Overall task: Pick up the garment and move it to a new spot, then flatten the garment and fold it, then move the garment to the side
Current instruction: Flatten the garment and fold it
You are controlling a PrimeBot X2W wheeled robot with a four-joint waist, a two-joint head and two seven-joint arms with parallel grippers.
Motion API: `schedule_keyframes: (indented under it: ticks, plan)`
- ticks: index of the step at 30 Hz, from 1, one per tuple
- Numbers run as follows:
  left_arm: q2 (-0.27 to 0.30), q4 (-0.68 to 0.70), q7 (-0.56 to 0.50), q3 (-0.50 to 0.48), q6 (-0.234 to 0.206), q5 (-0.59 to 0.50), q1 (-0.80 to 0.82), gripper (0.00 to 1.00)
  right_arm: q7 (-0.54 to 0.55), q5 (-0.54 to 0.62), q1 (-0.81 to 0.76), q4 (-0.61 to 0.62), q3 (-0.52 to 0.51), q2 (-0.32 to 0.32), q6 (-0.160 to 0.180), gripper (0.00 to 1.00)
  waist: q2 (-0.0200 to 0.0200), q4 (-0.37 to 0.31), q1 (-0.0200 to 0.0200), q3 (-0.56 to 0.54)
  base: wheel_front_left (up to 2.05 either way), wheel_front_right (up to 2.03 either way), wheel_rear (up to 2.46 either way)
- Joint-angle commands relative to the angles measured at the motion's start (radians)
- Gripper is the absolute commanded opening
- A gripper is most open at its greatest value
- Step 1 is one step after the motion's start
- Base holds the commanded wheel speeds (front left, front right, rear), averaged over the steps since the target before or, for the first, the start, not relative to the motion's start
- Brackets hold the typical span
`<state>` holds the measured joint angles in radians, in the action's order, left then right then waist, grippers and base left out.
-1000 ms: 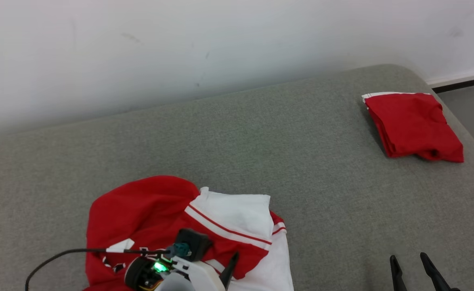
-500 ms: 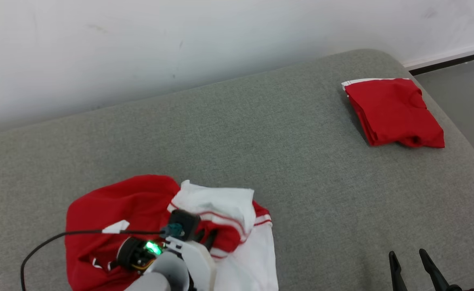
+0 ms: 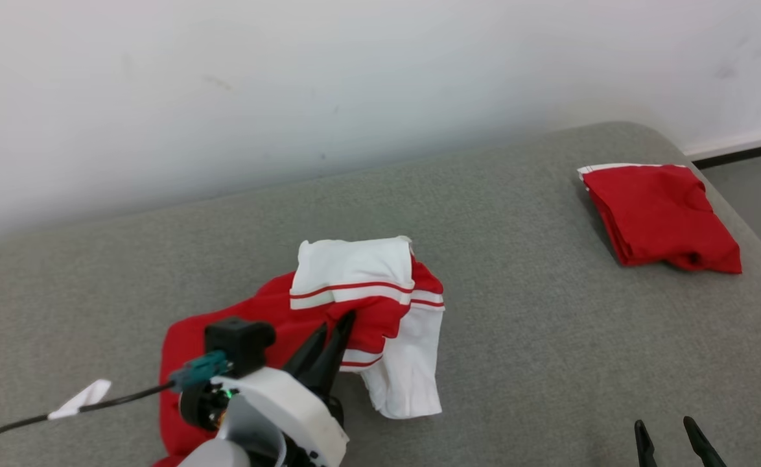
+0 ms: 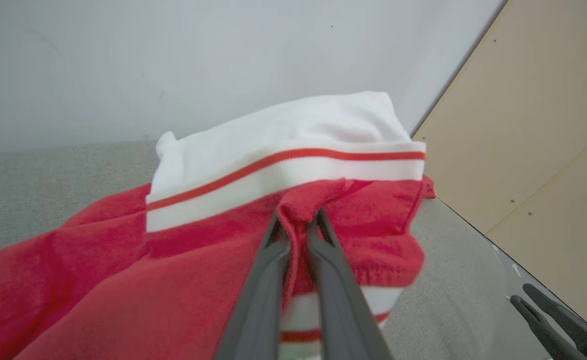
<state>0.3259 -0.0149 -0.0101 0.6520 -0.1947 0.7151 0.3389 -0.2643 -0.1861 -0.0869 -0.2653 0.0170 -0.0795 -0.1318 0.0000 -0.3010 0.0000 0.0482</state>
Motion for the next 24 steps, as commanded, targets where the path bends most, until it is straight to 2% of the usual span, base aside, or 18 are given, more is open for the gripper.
schedule_keyframes:
  ticks: [1,9,15,22,24]
  plan:
    - [0.016,0.054,0.004,-0.019,-0.006,0.026,-0.033,0.00,0.001,-0.001,-0.013,0.000,-0.003,-0.009,0.002,1.00,0.0000,0.023,0.0000,-0.020,0.00,0.00,0.00]
    - [0.085,0.341,0.042,-0.153,-0.025,0.142,-0.155,0.00,0.001,-0.001,-0.038,0.008,-0.009,-0.021,0.002,1.00,0.0000,0.071,0.0000,-0.041,0.00,0.00,0.00]
    - [0.129,0.480,0.058,-0.281,-0.046,0.230,-0.215,0.00,0.001,0.002,-0.033,0.008,-0.007,-0.023,0.002,1.00,0.0000,0.086,0.0000,-0.044,0.00,0.00,0.00]
    - [0.174,0.617,0.027,-0.421,-0.006,0.415,-0.299,0.00,0.001,0.001,-0.039,0.011,0.000,-0.014,0.002,1.00,0.0000,0.083,0.0000,-0.041,0.00,0.00,0.00]
    - [0.187,0.627,0.018,-0.438,0.001,0.432,-0.311,0.00,0.001,0.000,-0.039,0.010,0.001,-0.014,0.002,1.00,0.0000,0.081,0.0000,-0.040,0.00,0.00,0.00]
